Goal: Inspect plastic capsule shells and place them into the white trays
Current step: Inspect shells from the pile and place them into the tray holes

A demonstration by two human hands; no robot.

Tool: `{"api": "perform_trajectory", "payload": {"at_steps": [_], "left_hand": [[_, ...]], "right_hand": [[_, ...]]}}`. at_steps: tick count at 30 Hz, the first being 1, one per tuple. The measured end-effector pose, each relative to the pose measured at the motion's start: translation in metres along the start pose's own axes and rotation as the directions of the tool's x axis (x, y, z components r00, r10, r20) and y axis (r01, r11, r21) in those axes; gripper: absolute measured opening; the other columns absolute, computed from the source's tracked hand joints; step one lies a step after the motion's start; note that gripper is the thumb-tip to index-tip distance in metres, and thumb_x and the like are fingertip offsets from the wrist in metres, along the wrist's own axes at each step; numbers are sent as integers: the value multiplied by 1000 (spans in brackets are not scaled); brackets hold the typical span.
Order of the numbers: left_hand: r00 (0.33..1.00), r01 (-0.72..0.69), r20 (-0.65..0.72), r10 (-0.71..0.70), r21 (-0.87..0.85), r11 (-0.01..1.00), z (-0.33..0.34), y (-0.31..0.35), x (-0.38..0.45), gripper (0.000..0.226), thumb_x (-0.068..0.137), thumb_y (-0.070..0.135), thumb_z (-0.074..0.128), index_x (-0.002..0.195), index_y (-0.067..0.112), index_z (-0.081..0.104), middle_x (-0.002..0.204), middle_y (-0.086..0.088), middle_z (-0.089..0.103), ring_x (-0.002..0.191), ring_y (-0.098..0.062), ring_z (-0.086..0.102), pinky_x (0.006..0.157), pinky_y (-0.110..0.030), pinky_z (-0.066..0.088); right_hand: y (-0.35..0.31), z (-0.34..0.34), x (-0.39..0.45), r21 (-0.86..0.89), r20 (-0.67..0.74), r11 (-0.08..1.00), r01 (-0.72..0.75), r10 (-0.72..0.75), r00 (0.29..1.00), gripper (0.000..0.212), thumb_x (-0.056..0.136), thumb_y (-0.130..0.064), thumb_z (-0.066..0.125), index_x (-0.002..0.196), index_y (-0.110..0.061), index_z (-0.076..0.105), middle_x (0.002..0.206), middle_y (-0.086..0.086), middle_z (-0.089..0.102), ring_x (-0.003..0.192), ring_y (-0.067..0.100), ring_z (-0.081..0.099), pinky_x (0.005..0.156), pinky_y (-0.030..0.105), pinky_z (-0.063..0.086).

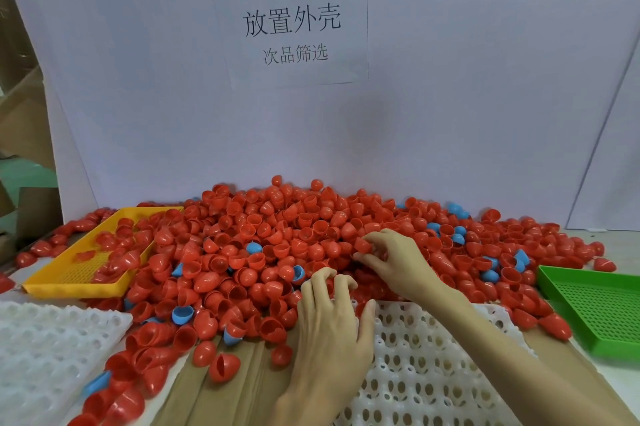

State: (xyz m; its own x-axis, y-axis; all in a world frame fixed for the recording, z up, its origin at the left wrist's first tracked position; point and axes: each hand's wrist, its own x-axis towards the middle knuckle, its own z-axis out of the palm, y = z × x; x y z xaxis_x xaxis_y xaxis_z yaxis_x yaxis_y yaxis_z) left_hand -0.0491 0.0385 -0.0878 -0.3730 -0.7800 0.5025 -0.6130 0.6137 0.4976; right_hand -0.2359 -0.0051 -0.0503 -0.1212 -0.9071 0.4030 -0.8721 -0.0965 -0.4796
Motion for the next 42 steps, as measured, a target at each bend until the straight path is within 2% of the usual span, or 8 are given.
{"api": "perform_trajectory", "payload": {"at_steps": [5, 12, 18, 21, 25, 30, 35, 42], "left_hand": [[996, -49, -80, 36, -167, 985, -10, 7, 3, 19, 103, 45, 50, 121, 38, 51, 123, 28, 42, 124, 1, 41, 105, -16, 38], [992, -127, -70, 107, -431, 893, -31, 29, 6, 28, 99, 43, 67, 124, 51, 55, 122, 23, 57, 112, -8, 63, 81, -18, 55], [997, -51, 18, 72, -551, 833, -29, 37, 2, 30, 89, 27, 83, 111, 40, 67, 111, 16, 68, 108, -9, 68, 88, -20, 55], [996, 74, 84, -22, -697, 713, -30, 37, 3, 28, 88, 20, 85, 108, 31, 70, 103, 8, 75, 102, -13, 73, 89, -24, 58], [979, 199, 141, -146, -812, 549, -30, 37, 5, 34, 86, 32, 82, 116, 30, 66, 108, 9, 77, 104, -12, 74, 90, -21, 57], [981, 188, 135, -138, -826, 531, -31, 33, 9, 27, 90, 37, 75, 110, 19, 68, 101, -1, 80, 100, -17, 77, 94, -25, 58], [984, 175, 143, -101, -837, 518, -30, 36, 7, 23, 90, 36, 76, 105, 19, 71, 100, -3, 81, 98, -19, 78, 92, -25, 58], [999, 5, -32, -37, -695, 719, -30, 47, -1, 17, 97, 41, 73, 112, 43, 66, 114, 13, 72, 108, -14, 71, 86, -25, 58]], "right_hand": [[-7, -43, -45, 246, -29, 969, -10, 18, 999, 7, 95, -43, 71, 97, -37, 76, 94, -11, 71, 91, 7, 65, 81, 18, 51], [-13, -71, -95, 277, 85, 961, 20, -45, 995, 13, 92, -41, 74, 105, -39, 76, 98, -21, 75, 92, 6, 73, 79, 26, 61], [-14, -60, -108, 222, 63, 972, 75, -91, 994, 28, 92, -35, 75, 120, -33, 75, 103, -22, 68, 90, 10, 69, 76, 21, 57], [-19, -62, -110, 272, 29, 957, 98, -110, 994, 35, 91, -40, 75, 125, -42, 67, 103, -22, 70, 89, 9, 70, 74, 19, 56], [-21, -69, -113, 370, 11, 925, 89, -101, 995, 48, 87, -49, 76, 131, -53, 57, 104, -13, 70, 92, 13, 71, 76, 20, 57], [-23, -75, -120, 580, 30, 813, 56, -90, 995, 27, 103, -32, 62, 128, -40, 66, 104, 3, 75, 94, 25, 75, 73, 29, 61], [-25, -79, -121, 626, 87, 780, 9, -81, 993, 25, 103, -18, 67, 124, -32, 70, 98, 8, 78, 87, 27, 77, 73, 31, 61], [-23, -81, -121, 688, 131, 719, -93, 3, 991, 12, 97, -24, 72, 109, -20, 74, 90, 11, 81, 80, 30, 79, 68, 33, 62]]}}
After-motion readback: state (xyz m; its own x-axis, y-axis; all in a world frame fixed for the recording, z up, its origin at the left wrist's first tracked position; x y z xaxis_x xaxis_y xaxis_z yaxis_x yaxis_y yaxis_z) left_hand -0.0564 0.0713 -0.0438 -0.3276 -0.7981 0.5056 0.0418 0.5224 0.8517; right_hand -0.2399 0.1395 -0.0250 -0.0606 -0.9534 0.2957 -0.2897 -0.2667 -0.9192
